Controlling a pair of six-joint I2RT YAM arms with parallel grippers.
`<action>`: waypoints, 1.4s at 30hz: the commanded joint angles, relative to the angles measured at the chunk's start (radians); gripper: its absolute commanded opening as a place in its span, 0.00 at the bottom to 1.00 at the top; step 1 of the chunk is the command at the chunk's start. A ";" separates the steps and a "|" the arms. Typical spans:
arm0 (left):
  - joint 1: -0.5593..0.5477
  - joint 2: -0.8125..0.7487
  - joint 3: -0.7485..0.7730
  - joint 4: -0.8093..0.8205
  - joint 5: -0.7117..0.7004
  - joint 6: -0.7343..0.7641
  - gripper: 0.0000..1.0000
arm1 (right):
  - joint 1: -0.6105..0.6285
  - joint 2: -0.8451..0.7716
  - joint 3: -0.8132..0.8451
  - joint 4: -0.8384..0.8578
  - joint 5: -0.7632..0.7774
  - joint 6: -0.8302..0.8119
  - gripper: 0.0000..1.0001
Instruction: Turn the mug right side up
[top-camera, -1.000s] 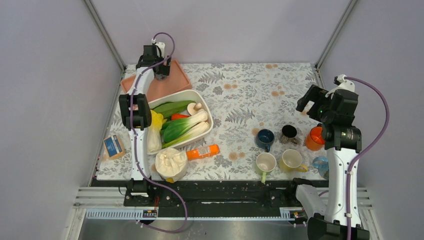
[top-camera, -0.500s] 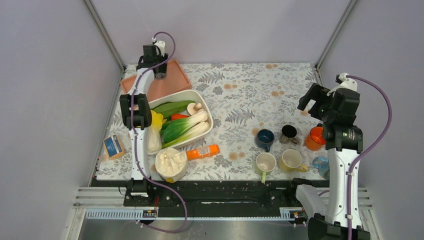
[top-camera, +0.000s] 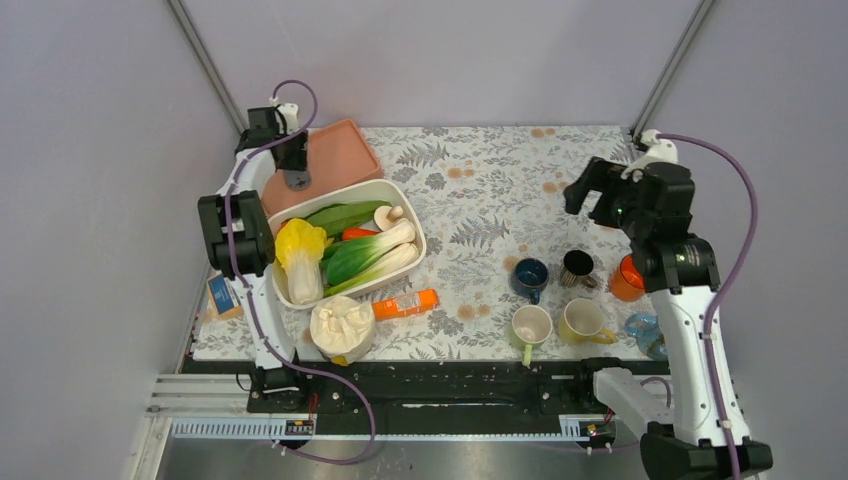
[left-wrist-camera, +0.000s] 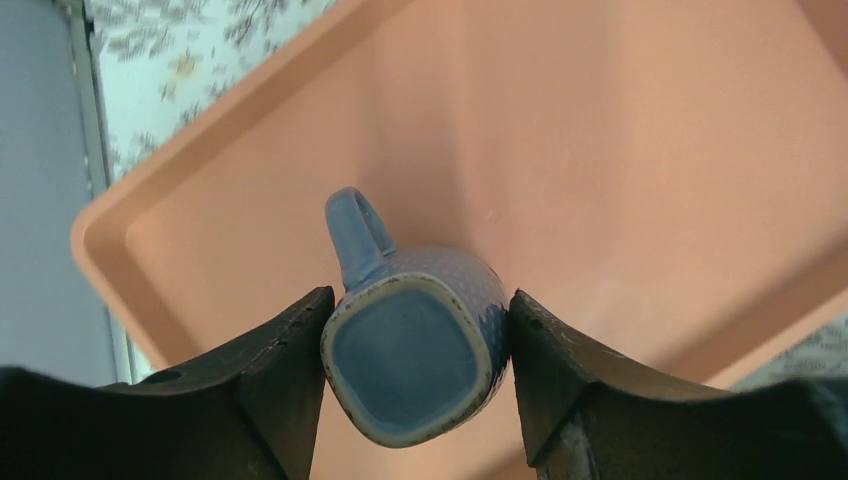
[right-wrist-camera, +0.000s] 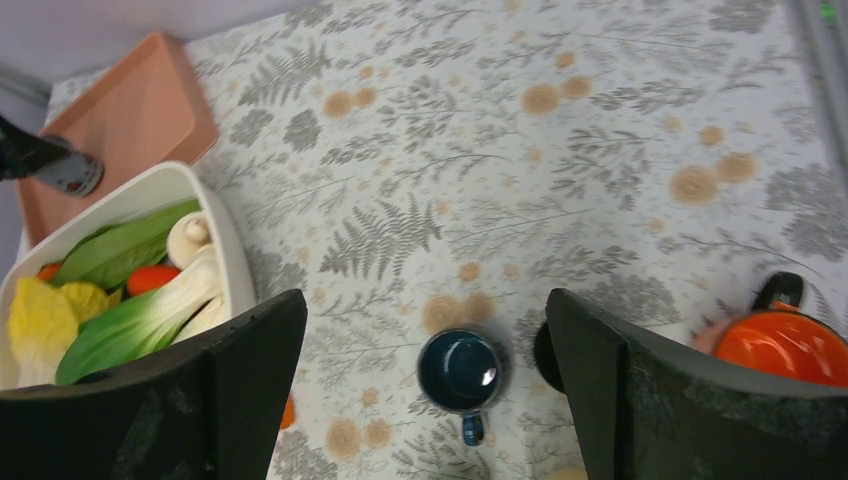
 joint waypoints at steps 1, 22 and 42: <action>0.062 -0.144 -0.080 0.065 0.078 0.001 0.00 | 0.171 0.088 0.096 0.051 0.054 0.017 0.99; 0.170 -0.301 -0.259 0.111 0.208 -0.147 0.00 | 0.649 0.575 0.376 0.201 0.085 -0.015 0.99; 0.159 -0.403 -0.158 0.013 0.433 -0.337 0.00 | 0.690 0.620 0.341 0.273 0.022 -0.006 1.00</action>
